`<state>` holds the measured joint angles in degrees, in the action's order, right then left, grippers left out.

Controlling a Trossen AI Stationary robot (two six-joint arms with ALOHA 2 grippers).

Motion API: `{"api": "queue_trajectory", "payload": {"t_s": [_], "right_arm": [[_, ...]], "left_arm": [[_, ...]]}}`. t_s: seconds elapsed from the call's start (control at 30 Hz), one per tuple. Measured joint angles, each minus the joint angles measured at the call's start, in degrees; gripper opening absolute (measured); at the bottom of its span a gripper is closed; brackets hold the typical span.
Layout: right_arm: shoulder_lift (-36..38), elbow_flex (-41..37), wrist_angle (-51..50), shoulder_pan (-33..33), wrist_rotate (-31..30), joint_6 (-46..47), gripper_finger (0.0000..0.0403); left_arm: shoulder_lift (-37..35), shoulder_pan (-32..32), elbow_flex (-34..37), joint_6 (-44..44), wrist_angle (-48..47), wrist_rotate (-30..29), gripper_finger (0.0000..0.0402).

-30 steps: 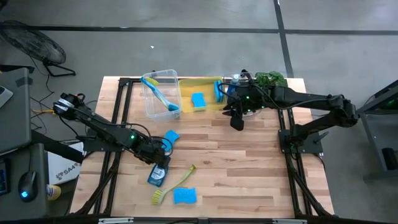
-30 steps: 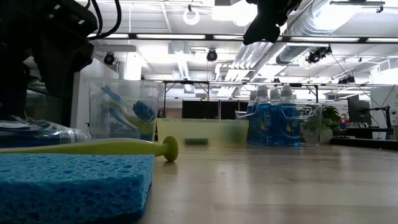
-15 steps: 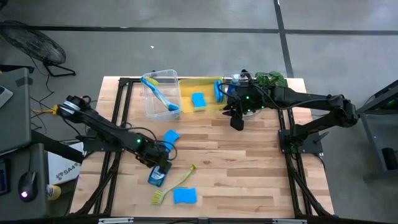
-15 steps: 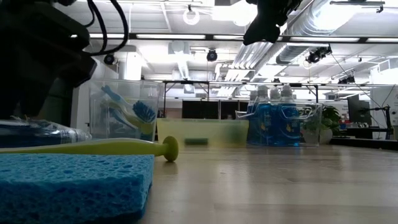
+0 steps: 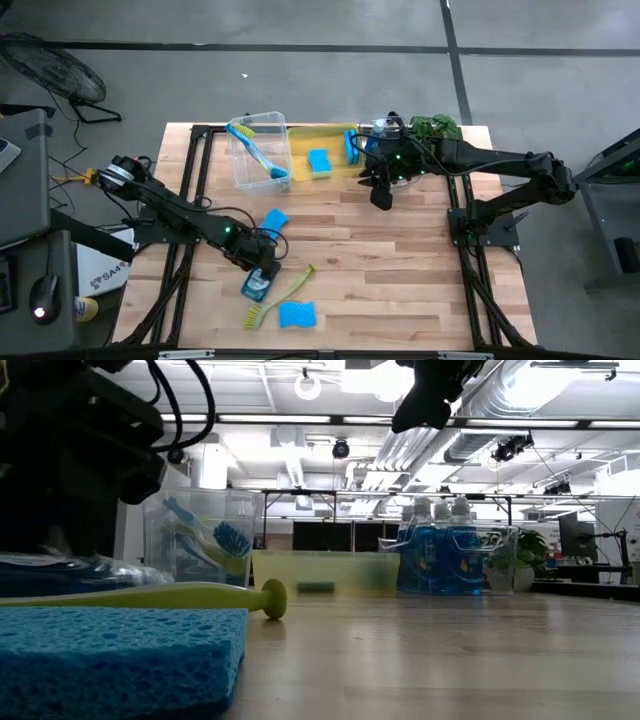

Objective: Pick & Place Kitchen Sink Supplies
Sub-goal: Put the blue dishwasher liquid into the transparent bin

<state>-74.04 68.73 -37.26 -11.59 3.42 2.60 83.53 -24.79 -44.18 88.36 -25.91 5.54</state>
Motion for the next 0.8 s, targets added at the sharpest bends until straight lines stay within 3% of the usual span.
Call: {"api": "queue_trajectory", "payload": {"t_s": [0.57,0.8], "right_arm": [[0.0,0.0,-0.7,0.02,-0.02,0.13,0.009],[0.0,0.0,-0.72,0.02,-0.02,0.13,0.009]], "left_arm": [[0.0,0.01,0.0,-2.48,2.61,-1.56,0.0351],[0.0,0.03,0.0,-3.02,3.87,-6.29,0.0351]]}}
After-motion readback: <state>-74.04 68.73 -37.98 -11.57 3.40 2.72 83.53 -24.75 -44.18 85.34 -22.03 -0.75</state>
